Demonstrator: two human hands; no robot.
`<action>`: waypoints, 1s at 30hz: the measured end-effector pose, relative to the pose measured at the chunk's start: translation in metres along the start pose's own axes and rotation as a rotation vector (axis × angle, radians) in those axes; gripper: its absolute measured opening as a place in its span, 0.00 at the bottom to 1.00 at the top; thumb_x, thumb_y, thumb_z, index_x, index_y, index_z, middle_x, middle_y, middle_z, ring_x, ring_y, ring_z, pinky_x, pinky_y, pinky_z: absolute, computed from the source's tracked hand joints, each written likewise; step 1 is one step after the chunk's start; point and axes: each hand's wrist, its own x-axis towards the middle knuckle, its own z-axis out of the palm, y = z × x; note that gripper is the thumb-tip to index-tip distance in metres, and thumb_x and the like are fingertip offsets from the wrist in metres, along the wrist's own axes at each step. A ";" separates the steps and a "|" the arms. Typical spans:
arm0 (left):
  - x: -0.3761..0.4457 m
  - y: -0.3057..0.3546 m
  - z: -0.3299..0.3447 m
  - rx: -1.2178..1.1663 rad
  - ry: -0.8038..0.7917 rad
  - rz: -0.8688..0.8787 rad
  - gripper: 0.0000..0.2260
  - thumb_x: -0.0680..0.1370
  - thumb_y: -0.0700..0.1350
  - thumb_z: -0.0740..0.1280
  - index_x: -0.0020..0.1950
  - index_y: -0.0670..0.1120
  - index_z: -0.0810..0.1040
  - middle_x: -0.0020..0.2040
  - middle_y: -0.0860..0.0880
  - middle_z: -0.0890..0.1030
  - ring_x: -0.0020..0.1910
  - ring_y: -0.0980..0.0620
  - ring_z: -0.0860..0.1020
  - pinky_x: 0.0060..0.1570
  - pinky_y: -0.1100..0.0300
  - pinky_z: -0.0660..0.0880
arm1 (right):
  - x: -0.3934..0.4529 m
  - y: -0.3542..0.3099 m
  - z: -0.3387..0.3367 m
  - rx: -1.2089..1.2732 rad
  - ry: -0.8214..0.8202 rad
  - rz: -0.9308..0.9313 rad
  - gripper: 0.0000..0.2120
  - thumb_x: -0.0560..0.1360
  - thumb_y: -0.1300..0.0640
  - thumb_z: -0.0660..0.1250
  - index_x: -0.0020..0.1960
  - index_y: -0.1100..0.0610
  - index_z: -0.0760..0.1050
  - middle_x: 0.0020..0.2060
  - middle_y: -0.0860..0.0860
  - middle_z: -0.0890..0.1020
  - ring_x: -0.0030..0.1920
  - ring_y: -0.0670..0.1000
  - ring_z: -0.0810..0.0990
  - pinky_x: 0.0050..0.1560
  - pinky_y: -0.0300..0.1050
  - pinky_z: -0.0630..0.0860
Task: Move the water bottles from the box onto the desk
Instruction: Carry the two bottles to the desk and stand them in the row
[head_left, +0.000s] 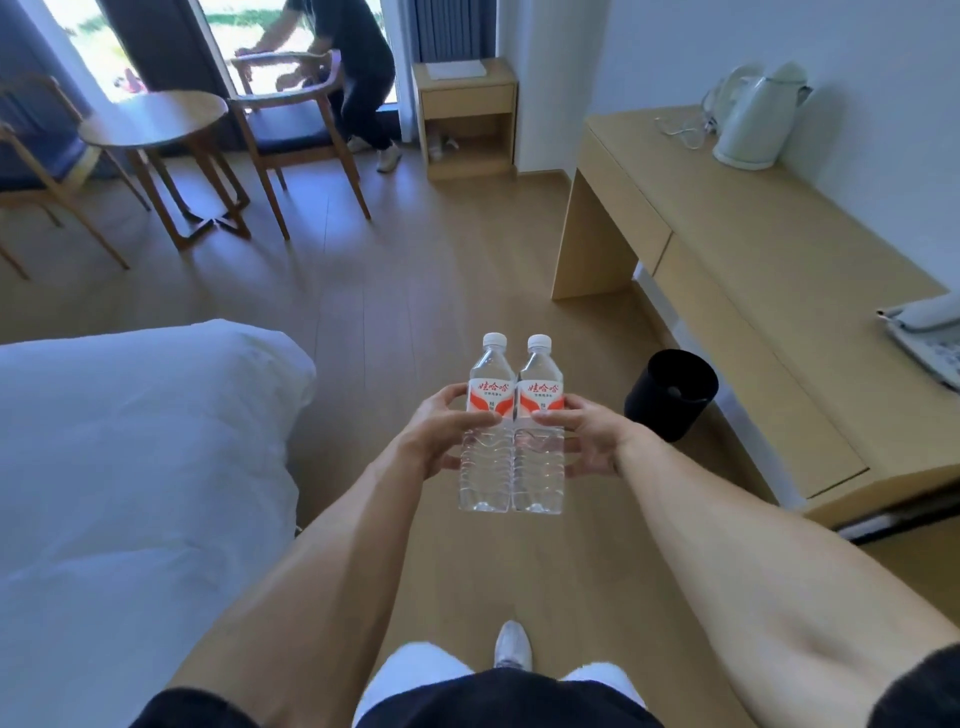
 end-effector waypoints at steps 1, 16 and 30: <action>0.010 0.009 0.002 0.006 0.000 0.003 0.26 0.69 0.40 0.81 0.60 0.57 0.75 0.50 0.46 0.87 0.46 0.47 0.87 0.38 0.47 0.83 | 0.006 -0.011 -0.004 -0.002 0.004 0.000 0.24 0.70 0.59 0.78 0.63 0.49 0.76 0.57 0.55 0.83 0.57 0.59 0.82 0.51 0.64 0.80; 0.212 0.145 0.041 0.098 -0.166 0.015 0.30 0.71 0.39 0.79 0.69 0.53 0.74 0.56 0.45 0.85 0.51 0.44 0.85 0.46 0.39 0.83 | 0.131 -0.148 -0.096 0.084 0.176 -0.053 0.24 0.68 0.58 0.80 0.61 0.49 0.78 0.53 0.55 0.86 0.54 0.58 0.85 0.46 0.62 0.82; 0.398 0.310 0.075 0.291 -0.450 0.000 0.32 0.70 0.41 0.79 0.71 0.53 0.72 0.59 0.46 0.83 0.54 0.44 0.84 0.49 0.39 0.83 | 0.228 -0.288 -0.152 0.259 0.425 -0.182 0.25 0.71 0.58 0.76 0.65 0.52 0.75 0.56 0.55 0.84 0.55 0.58 0.83 0.52 0.59 0.80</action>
